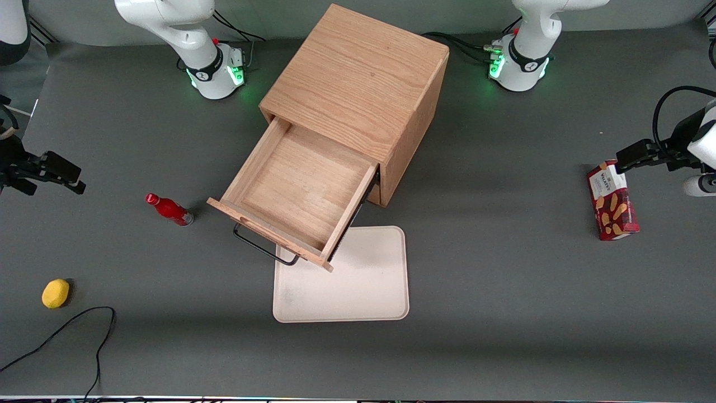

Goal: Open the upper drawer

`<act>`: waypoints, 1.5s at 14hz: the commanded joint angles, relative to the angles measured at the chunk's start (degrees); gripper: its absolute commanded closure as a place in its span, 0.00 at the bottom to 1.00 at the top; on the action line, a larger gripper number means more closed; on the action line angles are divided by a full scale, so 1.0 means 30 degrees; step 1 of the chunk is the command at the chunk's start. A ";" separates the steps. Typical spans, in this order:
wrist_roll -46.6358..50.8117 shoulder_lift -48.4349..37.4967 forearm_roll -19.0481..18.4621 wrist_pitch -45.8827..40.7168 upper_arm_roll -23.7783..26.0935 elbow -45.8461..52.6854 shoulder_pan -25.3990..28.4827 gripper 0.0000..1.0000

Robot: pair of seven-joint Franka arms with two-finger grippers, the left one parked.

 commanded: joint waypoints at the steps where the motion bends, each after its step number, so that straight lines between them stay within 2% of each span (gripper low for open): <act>1: 0.0348 -0.0539 0.0282 0.0734 -0.0316 -0.0694 0.0237 0.00; 6: 0.0260 -0.0246 0.0253 0.0385 -0.0199 -0.0108 -0.0319 0.00; 10: 0.0201 -0.0392 0.0253 -0.1226 -0.0170 -0.0049 -0.0466 0.00; 21: -0.0034 -0.0392 0.0224 -0.1492 -0.0344 -0.0078 0.0087 0.00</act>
